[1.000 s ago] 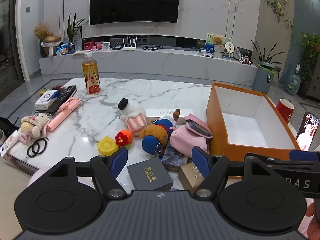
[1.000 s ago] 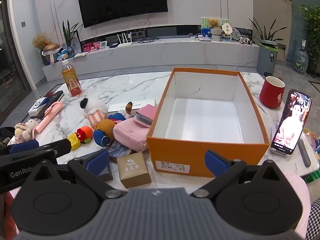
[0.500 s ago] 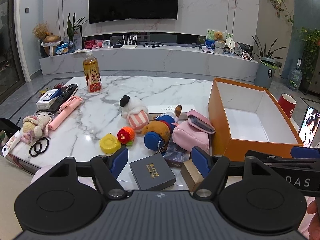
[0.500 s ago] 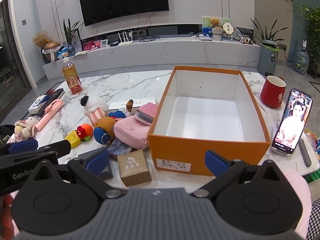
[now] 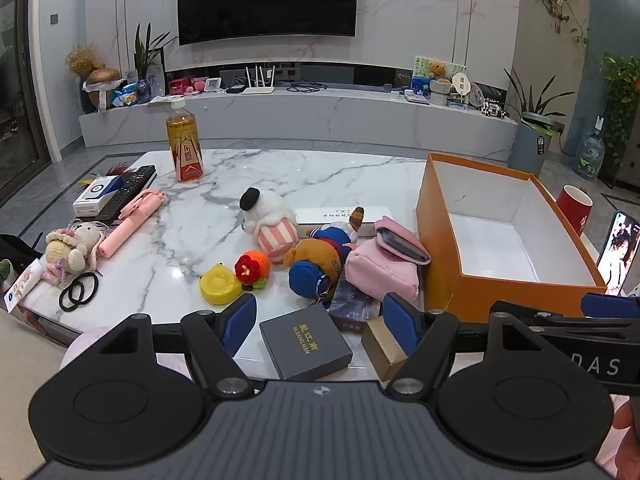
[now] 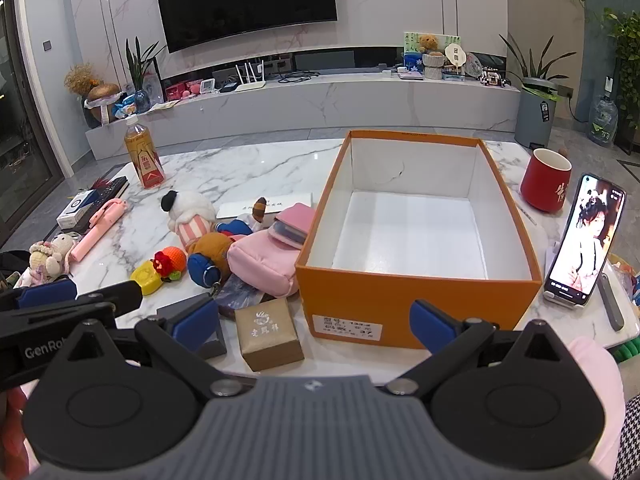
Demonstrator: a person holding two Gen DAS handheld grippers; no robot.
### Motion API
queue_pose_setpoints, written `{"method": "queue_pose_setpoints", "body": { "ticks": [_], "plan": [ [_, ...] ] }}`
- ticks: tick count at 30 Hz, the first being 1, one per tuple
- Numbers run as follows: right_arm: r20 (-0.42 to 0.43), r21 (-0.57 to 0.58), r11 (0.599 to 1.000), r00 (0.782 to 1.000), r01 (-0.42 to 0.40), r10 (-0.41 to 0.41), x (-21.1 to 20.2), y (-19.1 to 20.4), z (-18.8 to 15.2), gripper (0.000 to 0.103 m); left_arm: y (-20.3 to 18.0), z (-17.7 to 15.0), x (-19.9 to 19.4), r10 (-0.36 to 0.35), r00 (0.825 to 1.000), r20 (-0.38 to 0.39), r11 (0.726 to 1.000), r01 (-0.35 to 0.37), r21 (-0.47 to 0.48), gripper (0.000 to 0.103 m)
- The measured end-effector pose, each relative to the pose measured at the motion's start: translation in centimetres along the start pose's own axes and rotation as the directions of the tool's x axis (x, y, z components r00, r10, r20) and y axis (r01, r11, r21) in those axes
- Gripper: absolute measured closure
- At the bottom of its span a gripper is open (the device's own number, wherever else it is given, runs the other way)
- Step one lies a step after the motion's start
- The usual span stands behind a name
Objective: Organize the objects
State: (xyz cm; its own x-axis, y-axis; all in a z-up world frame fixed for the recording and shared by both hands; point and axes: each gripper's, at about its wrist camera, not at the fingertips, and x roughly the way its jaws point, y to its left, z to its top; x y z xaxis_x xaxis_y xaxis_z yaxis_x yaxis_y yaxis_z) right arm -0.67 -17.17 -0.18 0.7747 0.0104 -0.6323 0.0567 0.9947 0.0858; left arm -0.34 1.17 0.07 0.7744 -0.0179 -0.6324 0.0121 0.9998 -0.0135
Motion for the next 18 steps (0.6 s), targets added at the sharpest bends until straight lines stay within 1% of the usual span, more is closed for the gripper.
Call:
{"method": "queue_pose_setpoints", "body": {
  "ticks": [9, 13, 14, 15, 18],
  "plan": [
    [-0.01, 0.012, 1.0, 1.0, -0.007, 0.007, 0.1, -0.1, -0.1, 0.001, 0.0, 0.0, 0.1, -0.002, 1.0, -0.01, 1.0, 0.002, 0.013, 0.021],
    [-0.016, 0.012, 1.0, 1.0, -0.012, 0.012, 0.3, -0.1, -0.2, 0.001, 0.2, -0.3, 0.4, -0.002, 1.0, -0.02, 0.999, 0.003, 0.05, 0.021],
    [-0.011, 0.0, 1.0, 1.0, -0.007, 0.007, 0.4, -0.2, -0.3, 0.001, 0.2, -0.3, 0.6, -0.004, 1.0, -0.025, 0.998, 0.005, 0.06, 0.022],
    [-0.014, 0.0, 1.0, 1.0, -0.012, 0.012, 0.6, -0.1, -0.3, 0.001, 0.4, -0.4, 0.7, -0.008, 1.0, -0.03, 0.998, 0.01, 0.068, 0.026],
    [-0.031, 0.003, 0.999, 0.999, -0.032, 0.032, 1.3, -0.1, -0.6, 0.003, 1.0, -0.6, 1.3, -0.036, 0.998, -0.056, 0.996, 0.04, 0.073, 0.027]
  ]
}}
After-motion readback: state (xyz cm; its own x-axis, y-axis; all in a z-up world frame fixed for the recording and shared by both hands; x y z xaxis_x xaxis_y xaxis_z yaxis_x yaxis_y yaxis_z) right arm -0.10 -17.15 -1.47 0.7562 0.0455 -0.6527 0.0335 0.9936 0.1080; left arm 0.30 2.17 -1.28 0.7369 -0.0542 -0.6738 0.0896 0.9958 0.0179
